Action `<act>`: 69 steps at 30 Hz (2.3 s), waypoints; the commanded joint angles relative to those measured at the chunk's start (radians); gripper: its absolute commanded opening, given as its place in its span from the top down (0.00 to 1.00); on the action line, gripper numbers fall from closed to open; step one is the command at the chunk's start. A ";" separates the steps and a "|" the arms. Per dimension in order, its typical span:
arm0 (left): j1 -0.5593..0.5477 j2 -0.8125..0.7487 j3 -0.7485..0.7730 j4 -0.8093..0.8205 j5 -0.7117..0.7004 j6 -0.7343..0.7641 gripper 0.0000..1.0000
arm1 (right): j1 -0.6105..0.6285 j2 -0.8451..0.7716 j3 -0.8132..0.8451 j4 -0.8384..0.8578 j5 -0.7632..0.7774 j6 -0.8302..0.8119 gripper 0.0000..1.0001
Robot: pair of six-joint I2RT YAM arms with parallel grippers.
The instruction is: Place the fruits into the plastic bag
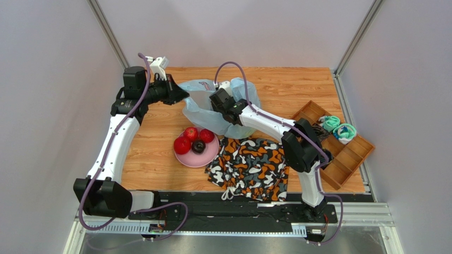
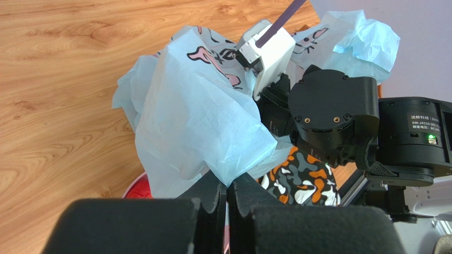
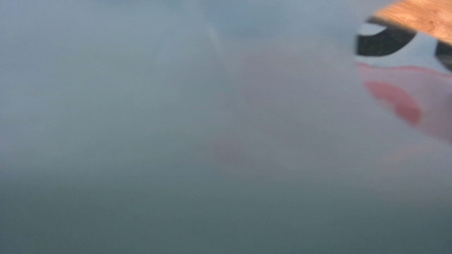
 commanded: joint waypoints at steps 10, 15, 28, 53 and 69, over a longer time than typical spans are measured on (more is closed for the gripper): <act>0.003 -0.020 0.001 0.024 0.016 0.011 1.00 | -0.014 -0.050 0.017 -0.012 -0.075 0.057 0.07; 0.003 -0.019 0.002 0.024 0.018 0.008 1.00 | -0.015 -0.095 0.015 0.016 -0.149 0.058 0.00; 0.003 -0.019 -0.001 0.030 0.028 0.001 1.00 | -0.017 -0.342 -0.156 0.322 -0.512 0.069 0.02; 0.003 -0.016 -0.006 0.039 0.034 -0.006 1.00 | 0.264 -0.456 -0.356 0.488 -0.773 -0.086 0.09; 0.003 -0.019 -0.006 0.034 0.027 0.000 1.00 | 0.301 -0.119 -0.088 0.123 -0.275 0.037 0.18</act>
